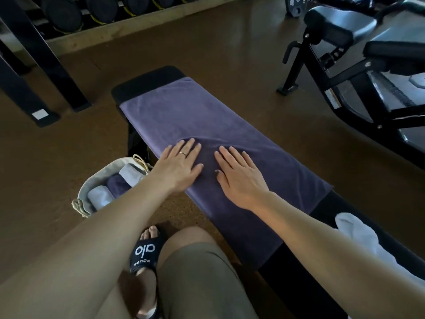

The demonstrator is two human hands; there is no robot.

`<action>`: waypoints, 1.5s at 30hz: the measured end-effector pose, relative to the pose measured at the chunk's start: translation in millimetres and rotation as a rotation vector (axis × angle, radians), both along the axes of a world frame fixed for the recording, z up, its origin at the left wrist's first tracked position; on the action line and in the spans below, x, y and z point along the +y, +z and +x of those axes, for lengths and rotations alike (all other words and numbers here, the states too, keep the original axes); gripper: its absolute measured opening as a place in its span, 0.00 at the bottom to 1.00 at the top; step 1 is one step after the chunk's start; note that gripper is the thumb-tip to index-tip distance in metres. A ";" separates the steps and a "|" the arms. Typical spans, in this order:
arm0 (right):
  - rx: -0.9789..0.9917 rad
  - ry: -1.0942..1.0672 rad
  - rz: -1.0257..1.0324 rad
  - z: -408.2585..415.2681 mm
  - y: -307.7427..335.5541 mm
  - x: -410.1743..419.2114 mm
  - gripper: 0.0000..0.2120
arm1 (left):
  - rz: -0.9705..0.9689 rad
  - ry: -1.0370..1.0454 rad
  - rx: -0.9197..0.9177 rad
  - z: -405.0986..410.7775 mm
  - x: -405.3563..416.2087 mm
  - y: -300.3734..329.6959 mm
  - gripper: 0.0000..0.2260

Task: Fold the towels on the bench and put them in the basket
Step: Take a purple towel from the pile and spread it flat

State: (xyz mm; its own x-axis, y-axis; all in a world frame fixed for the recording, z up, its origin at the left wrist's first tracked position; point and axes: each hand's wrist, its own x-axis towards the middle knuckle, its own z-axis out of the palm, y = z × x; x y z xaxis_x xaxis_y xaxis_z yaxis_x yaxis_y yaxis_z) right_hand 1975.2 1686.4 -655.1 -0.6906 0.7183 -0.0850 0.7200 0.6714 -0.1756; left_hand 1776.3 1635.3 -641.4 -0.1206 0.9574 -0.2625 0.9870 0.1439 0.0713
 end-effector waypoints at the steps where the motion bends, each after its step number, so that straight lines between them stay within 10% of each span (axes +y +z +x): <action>1: -0.007 -0.003 0.014 -2.4 -0.1 3.3 0.28 | -0.009 0.024 -0.001 -11.7 2.1 -0.5 0.29; 8: 0.015 0.136 0.023 -68.6 0.4 26.3 0.28 | 0.009 0.103 -0.052 -48.4 33.1 0.2 0.27; 18: -0.045 -0.200 0.013 -85.0 -4.0 110.4 0.30 | -0.008 0.237 -0.015 -102.5 67.8 -4.9 0.31; 24: 0.016 0.181 0.023 -146.1 -3.1 121.1 0.26 | 0.024 0.222 0.010 -111.8 98.1 -3.3 0.33; 31: -0.022 -0.111 0.003 -159.1 -4.0 177.1 0.28 | 0.074 0.371 0.041 -133.9 109.1 -12.3 0.34; 45: -0.001 0.122 0.028 -227.0 -0.5 220.2 0.27 | 0.121 0.411 0.031 -139.3 130.0 -17.8 0.43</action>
